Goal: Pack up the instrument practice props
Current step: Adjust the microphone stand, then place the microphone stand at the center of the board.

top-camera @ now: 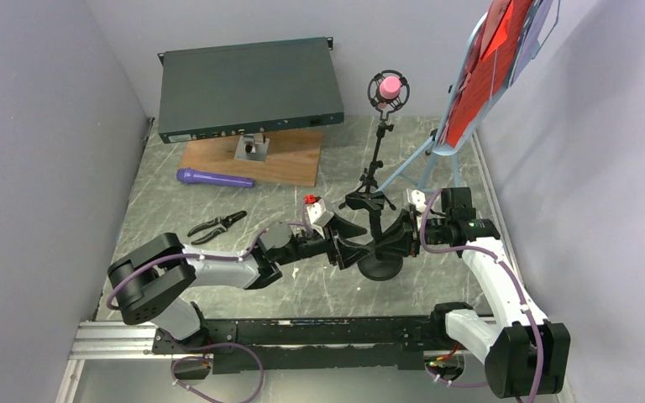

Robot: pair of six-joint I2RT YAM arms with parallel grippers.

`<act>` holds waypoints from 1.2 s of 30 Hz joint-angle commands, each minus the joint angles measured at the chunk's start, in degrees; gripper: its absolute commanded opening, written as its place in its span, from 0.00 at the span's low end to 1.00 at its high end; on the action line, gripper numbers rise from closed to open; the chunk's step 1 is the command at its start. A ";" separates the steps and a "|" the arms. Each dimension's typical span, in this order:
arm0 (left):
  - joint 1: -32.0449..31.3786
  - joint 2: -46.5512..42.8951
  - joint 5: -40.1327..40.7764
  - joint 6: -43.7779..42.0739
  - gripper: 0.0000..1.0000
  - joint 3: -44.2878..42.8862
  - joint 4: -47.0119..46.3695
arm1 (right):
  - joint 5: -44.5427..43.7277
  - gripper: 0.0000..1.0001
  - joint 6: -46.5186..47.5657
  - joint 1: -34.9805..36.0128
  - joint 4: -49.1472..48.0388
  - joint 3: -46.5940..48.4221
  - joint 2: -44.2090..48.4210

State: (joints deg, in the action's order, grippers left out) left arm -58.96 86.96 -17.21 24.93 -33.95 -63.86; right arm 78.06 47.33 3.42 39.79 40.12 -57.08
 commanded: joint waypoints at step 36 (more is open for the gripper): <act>0.05 -2.39 5.39 -4.05 0.00 -1.53 -6.24 | 3.43 0.53 1.65 -0.20 -1.98 1.43 0.97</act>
State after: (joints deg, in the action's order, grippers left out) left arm -59.11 89.36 -15.22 23.14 -36.47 -67.83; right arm 78.72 47.40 3.20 39.33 40.12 -56.97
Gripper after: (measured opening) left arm 0.242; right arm 0.469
